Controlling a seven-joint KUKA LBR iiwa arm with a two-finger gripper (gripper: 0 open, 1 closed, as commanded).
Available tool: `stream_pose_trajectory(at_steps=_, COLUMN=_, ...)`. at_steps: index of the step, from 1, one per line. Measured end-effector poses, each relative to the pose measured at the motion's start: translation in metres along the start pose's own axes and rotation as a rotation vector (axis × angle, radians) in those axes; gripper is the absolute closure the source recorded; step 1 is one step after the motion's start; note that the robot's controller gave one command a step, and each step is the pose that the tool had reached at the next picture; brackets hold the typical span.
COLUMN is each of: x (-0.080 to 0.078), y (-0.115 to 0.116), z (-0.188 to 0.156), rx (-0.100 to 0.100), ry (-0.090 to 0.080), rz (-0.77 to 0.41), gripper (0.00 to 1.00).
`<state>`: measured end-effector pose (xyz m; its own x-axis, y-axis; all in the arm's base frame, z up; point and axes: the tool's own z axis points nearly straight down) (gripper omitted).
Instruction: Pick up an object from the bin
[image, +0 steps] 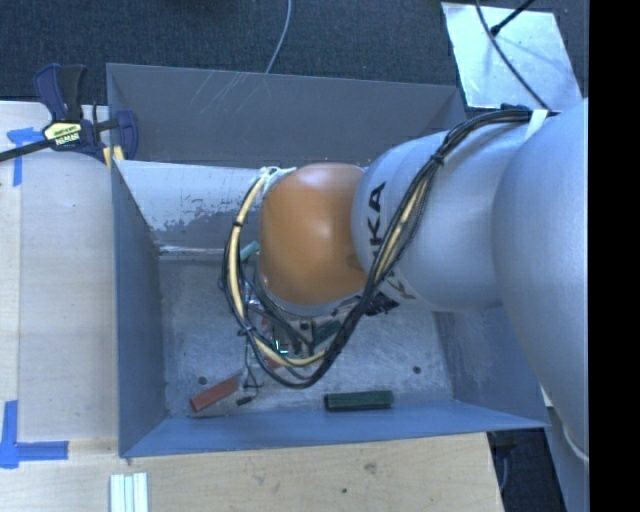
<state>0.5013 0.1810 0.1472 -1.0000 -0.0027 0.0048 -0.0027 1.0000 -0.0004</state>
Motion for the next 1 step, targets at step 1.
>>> stream_pose_trajectory(at_steps=1, x=-0.0022, y=-0.0007, z=-0.0034, rx=-0.001, ry=-0.007, rz=0.004, gripper=0.00)
